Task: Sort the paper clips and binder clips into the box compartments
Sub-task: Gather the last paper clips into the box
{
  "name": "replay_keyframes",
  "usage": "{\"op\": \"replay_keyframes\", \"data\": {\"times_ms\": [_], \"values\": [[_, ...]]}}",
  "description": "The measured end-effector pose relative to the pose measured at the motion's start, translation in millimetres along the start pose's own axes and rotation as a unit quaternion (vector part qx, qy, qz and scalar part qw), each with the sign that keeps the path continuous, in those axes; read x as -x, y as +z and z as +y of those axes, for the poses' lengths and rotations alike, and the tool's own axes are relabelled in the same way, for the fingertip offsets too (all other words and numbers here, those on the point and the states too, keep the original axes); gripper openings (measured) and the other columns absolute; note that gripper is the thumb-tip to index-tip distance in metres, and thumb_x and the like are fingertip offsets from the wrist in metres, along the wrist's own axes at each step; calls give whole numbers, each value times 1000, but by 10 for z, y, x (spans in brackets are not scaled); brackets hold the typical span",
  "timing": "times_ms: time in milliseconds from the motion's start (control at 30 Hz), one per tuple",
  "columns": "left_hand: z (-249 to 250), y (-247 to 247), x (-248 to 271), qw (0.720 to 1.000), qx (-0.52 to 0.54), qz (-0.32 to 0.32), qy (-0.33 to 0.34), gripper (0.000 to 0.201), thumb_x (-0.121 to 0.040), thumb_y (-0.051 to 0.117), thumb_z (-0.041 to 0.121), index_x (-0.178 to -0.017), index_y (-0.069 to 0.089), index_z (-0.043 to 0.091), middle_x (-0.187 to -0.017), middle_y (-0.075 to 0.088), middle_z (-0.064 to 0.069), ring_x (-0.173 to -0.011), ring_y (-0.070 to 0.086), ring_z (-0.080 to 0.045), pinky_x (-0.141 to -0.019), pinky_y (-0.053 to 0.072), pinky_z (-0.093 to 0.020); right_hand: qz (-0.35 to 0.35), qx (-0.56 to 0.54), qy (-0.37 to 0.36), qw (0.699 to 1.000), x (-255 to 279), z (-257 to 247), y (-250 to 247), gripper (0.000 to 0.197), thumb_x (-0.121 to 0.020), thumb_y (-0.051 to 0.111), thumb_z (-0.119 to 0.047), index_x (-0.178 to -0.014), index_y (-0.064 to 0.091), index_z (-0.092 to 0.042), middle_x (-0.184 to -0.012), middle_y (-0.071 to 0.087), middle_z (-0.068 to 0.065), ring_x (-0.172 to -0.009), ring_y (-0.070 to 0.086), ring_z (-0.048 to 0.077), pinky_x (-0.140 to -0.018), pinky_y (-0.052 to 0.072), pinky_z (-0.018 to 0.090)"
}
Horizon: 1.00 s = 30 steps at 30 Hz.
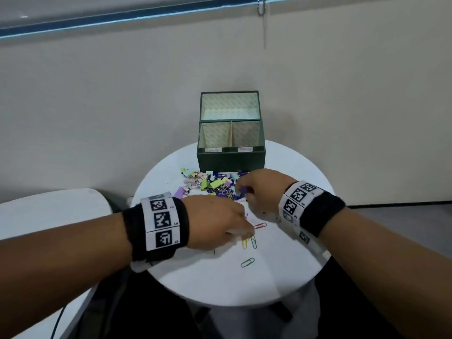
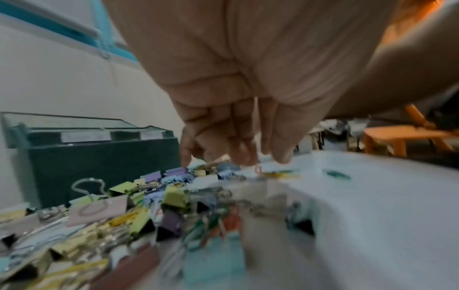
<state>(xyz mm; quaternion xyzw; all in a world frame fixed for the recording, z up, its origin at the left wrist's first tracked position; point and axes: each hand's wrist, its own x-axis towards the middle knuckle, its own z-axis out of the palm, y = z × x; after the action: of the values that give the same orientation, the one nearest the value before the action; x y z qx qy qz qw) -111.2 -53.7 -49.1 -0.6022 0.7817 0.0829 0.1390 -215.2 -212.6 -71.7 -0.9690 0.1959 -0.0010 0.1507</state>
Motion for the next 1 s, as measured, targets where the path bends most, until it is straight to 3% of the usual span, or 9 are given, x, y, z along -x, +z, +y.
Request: {"op": "replay_keyframes", "data": {"times_ms": [100,267,467,633,700,800,900,967,1000], "values": [[60,115,-108,999,-8,-8,-36,40,-91,59,45,-128,53,29,-126,48,3,-118,46,-19,-93,47,-39,-1,5,-1,1000,-26,3,-17,18,-87,52,-16,-92,66,-26,-94,66,-4,-88,62,23,-82,56,37],[24,151,-167,999,-26,12,-20,31,-95,54,46,-118,64,28,-121,54,3,-116,45,-18,-97,44,-37,10,7,8,1000,27,24,-16,11,-90,49,-14,-87,56,-22,-83,63,0,-81,58,26,-75,51,35],[-40,140,-19,998,-3,20,-64,18,-97,53,37,-99,67,26,-99,59,5,-103,50,-14,-83,50,-38,-50,17,-5,999,147,-23,41,10,-87,49,-27,-78,50,-23,-77,59,-6,-78,57,22,-73,51,37],[-136,137,104,990,73,60,-101,11,-83,57,28,-73,55,27,-84,55,8,-77,52,-13,-69,50,-34,-62,51,4,997,228,-65,100,25,-75,67,-51,-91,57,-34,-81,51,-17,-86,57,14,-75,48,30],[-213,83,141,950,234,111,-175,18,-75,65,24,-63,52,26,-79,62,6,-76,61,-15,-71,56,-38,-46,60,5,997,207,-67,124,23,-78,68,-50,-88,58,-32,-82,55,-15,-86,59,16,-77,51,30],[-318,6,170,853,408,225,-237,24,-77,75,15,-62,57,21,-76,72,-6,-72,70,-23,-75,60,-46,-13,78,5,997,191,-74,160,22,-82,66,-47,-85,59,-26,-81,62,-10,-82,60,18,-68,48,26],[-349,-54,176,733,588,276,-201,19,-85,72,-2,-88,58,10,-67,67,-11,-60,65,-21,-62,59,-38,-3,86,14,996,178,-99,159,24,-86,62,-48,-81,60,-25,-79,63,-8,-79,61,18,-65,47,26],[-351,-66,155,653,693,250,-175,24,-89,62,-9,-107,57,6,-67,61,-6,-58,60,-17,-52,54,-28,-4,75,20,997,182,-104,155,22,-88,59,-49,-83,60,-28,-83,62,-11,-83,61,18,-71,51,28],[-353,-57,140,637,716,221,-178,25,-91,57,-11,-111,59,5,-68,58,-7,-58,57,-16,-50,52,-26,-4,69,24,997,191,-103,152,17,-88,58,-48,-88,61,-31,-86,61,-12,-86,61,17,-74,51,29]]}}
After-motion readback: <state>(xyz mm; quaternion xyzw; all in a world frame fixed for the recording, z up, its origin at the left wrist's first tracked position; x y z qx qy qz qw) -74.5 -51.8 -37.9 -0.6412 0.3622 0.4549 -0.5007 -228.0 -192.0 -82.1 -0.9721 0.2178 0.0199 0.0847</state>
